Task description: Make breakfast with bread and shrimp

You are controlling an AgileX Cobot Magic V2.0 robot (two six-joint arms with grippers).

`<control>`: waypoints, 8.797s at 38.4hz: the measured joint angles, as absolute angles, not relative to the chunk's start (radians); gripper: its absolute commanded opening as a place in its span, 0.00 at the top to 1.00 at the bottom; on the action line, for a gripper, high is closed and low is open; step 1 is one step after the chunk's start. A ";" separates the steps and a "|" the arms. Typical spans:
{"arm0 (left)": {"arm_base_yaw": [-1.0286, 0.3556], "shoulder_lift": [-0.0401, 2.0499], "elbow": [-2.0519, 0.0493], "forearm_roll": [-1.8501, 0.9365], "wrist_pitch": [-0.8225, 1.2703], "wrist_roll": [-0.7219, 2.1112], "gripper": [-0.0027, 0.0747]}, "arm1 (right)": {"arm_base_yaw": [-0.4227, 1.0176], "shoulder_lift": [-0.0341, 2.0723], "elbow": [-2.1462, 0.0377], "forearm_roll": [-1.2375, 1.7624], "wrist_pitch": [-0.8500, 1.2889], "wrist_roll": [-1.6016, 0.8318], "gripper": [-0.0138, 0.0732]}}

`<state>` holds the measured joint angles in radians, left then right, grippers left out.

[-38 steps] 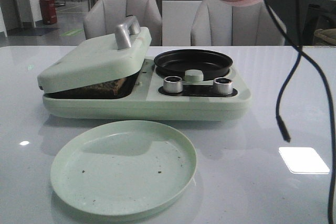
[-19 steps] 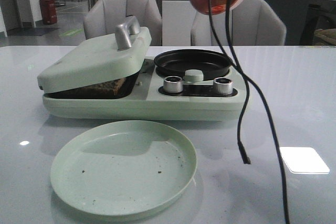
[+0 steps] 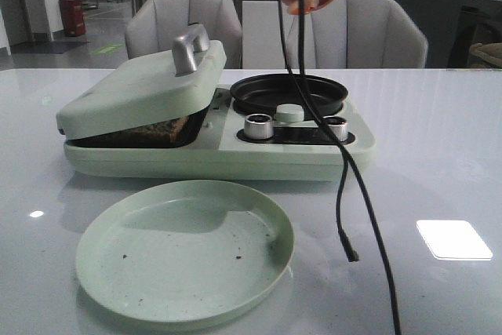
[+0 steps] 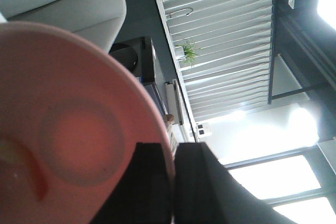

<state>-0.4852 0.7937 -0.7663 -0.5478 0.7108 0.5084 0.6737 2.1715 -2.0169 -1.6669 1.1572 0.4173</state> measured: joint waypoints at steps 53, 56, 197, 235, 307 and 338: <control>-0.485 0.794 -0.766 -0.548 0.711 0.508 0.84 | 0.670 2.171 -2.017 -1.446 1.197 0.424 0.82; -0.485 0.794 -0.766 -0.548 0.711 0.508 0.84 | 0.667 2.169 -2.017 -1.489 1.203 0.424 0.82; -0.485 0.842 -0.766 -0.548 0.710 0.507 0.84 | -0.154 1.589 -0.899 0.000 0.591 0.044 0.22; -0.485 0.842 -0.766 -0.548 0.710 0.507 0.84 | 0.145 0.749 -0.766 -0.054 0.918 0.035 0.22; -0.315 0.542 -0.669 0.061 0.740 0.026 0.84 | 0.145 0.548 -0.609 -0.032 0.966 0.035 0.82; -0.048 -0.004 0.003 -0.032 0.191 0.026 0.84 | 0.145 0.548 -0.609 -0.032 0.966 0.035 0.82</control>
<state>-0.0483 -0.0040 0.0032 -0.0319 0.1913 0.0262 0.1448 0.5480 -0.6090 -0.0321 0.9664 0.0346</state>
